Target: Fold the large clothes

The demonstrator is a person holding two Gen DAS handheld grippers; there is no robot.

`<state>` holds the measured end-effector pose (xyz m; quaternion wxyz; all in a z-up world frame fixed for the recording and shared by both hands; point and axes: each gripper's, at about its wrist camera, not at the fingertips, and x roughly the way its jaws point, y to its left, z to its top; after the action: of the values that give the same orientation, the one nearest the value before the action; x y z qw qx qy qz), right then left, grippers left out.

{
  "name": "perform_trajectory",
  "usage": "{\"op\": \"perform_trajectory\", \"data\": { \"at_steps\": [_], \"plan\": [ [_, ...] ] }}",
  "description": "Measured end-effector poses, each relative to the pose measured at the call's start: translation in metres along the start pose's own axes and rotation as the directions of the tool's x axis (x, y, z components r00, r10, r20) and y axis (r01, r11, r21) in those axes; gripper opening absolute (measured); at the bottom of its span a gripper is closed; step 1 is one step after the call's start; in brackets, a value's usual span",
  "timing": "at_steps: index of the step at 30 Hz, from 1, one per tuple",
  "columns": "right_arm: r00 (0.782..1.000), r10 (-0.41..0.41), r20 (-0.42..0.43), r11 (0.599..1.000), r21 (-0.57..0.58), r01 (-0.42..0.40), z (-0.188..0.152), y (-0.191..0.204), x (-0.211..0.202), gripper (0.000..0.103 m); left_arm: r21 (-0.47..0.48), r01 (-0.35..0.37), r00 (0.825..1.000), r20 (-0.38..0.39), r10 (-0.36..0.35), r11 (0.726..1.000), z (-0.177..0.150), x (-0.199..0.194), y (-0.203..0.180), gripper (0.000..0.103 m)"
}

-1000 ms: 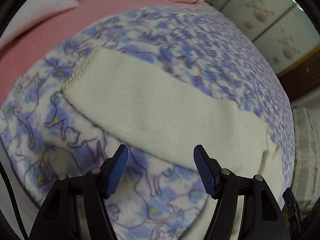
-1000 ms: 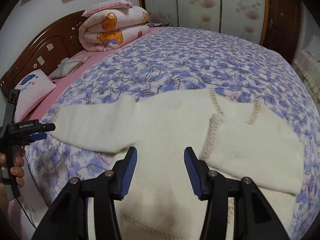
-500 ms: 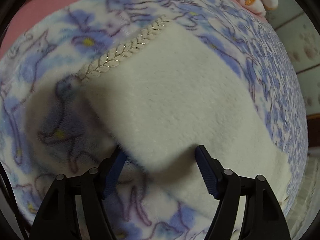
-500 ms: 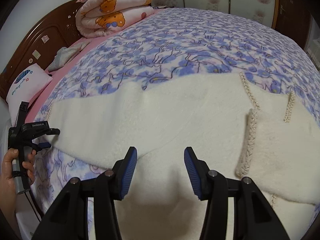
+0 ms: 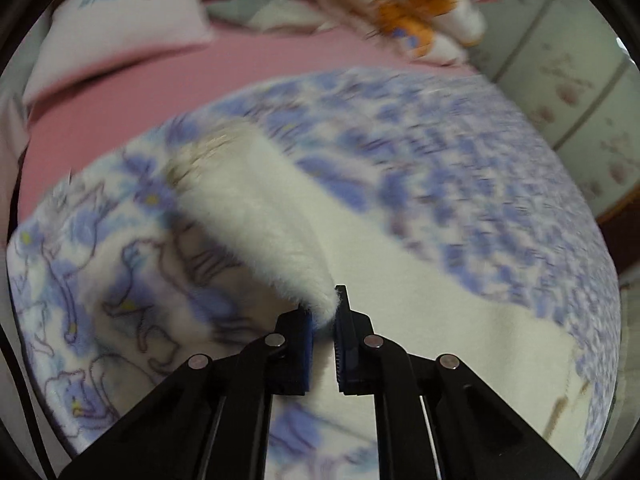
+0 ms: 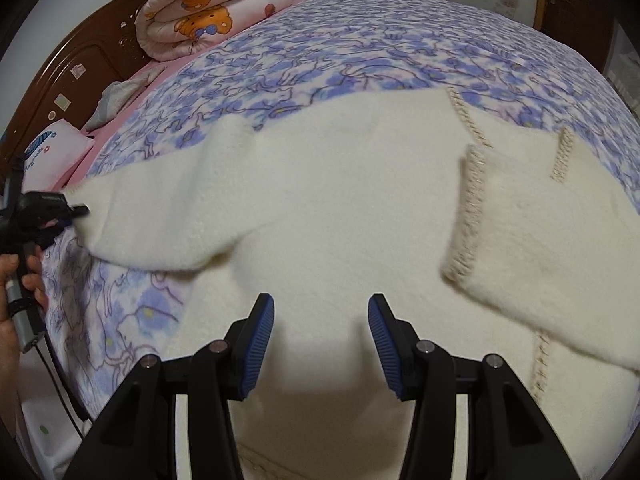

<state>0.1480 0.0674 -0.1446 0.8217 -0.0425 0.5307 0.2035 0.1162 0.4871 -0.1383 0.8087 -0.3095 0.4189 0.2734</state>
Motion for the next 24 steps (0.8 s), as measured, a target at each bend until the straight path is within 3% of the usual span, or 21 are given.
{"op": "perform_trajectory", "data": {
  "at_steps": [3, 7, 10, 13, 17, 19, 21, 24],
  "plan": [
    [1.000, -0.012, 0.017, 0.999, 0.030, 0.011, -0.010, -0.020, -0.017, 0.049, 0.127, 0.138, 0.988, 0.048, -0.145, 0.982, -0.014, -0.043, -0.059, 0.006],
    [0.998, -0.031, 0.054, 0.996, 0.084, 0.026, -0.022, -0.047, -0.042, 0.049, 0.325, 0.255, 0.961, 0.019, -0.276, 0.911, -0.054, -0.074, -0.149, 0.006],
    [0.995, -0.049, 0.081, 0.991, 0.128, 0.039, -0.033, -0.070, -0.059, 0.049, 0.422, 0.320, 0.944, -0.062, -0.325, 0.848, -0.101, -0.067, -0.208, 0.007],
    [0.993, -0.082, 0.088, 0.986, 0.152, 0.068, -0.044, -0.092, -0.066, 0.049, 0.450, 0.359, 0.933, -0.181, -0.310, 0.818, -0.147, -0.039, -0.239, 0.007],
    [0.990, -0.125, 0.061, 0.980, 0.166, 0.113, -0.056, -0.116, -0.063, 0.049, 0.462, 0.329, 0.932, -0.302, -0.203, 0.824, -0.206, 0.010, -0.248, 0.014],
    [0.991, -0.121, 0.048, 0.979, 0.171, 0.112, -0.060, -0.124, -0.062, 0.049, 0.473, 0.289, 0.939, -0.308, -0.150, 0.832, -0.222, 0.025, -0.247, 0.015],
    [0.992, -0.114, 0.046, 0.981, 0.165, 0.105, -0.061, -0.129, -0.062, 0.049, 0.471, 0.300, 0.939, -0.297, -0.171, 0.830, -0.227, 0.024, -0.243, 0.017],
    [0.995, -0.089, 0.049, 0.984, 0.158, 0.080, -0.055, -0.130, -0.060, 0.049, 0.463, 0.329, 0.931, -0.307, -0.200, 0.823, -0.222, 0.016, -0.242, 0.030]
  ]
}}
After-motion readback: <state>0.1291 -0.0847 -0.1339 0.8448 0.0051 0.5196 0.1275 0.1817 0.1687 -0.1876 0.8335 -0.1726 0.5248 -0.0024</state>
